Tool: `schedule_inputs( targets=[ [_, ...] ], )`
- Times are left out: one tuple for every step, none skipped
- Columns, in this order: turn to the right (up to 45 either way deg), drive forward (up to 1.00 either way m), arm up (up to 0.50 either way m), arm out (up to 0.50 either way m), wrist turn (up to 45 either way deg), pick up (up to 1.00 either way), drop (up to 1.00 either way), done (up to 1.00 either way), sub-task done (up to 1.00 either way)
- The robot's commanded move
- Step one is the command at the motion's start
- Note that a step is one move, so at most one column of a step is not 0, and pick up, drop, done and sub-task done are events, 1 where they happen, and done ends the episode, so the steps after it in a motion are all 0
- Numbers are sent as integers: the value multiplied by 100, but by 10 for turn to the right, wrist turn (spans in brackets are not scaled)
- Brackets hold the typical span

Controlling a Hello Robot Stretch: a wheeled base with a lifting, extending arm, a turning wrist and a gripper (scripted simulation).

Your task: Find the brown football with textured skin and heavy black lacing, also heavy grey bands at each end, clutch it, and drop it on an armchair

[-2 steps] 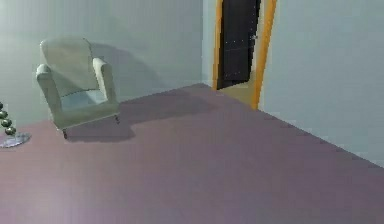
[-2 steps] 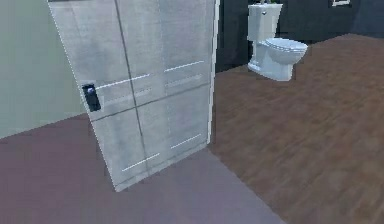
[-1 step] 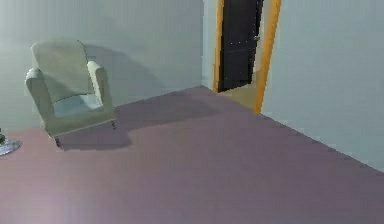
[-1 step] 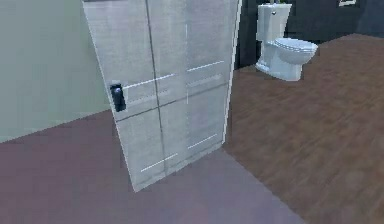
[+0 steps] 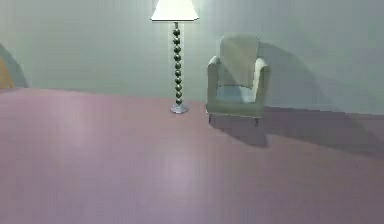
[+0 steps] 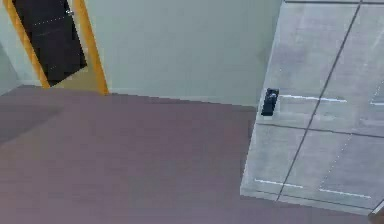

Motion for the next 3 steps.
schedule_inputs(
  targets=[
    [-450,0,0,0,0,0,0,0,0],
    [-90,0,0,0,0,0,0,0,0],
    [0,100,0,0,0,0,0,0,0]
  ],
)
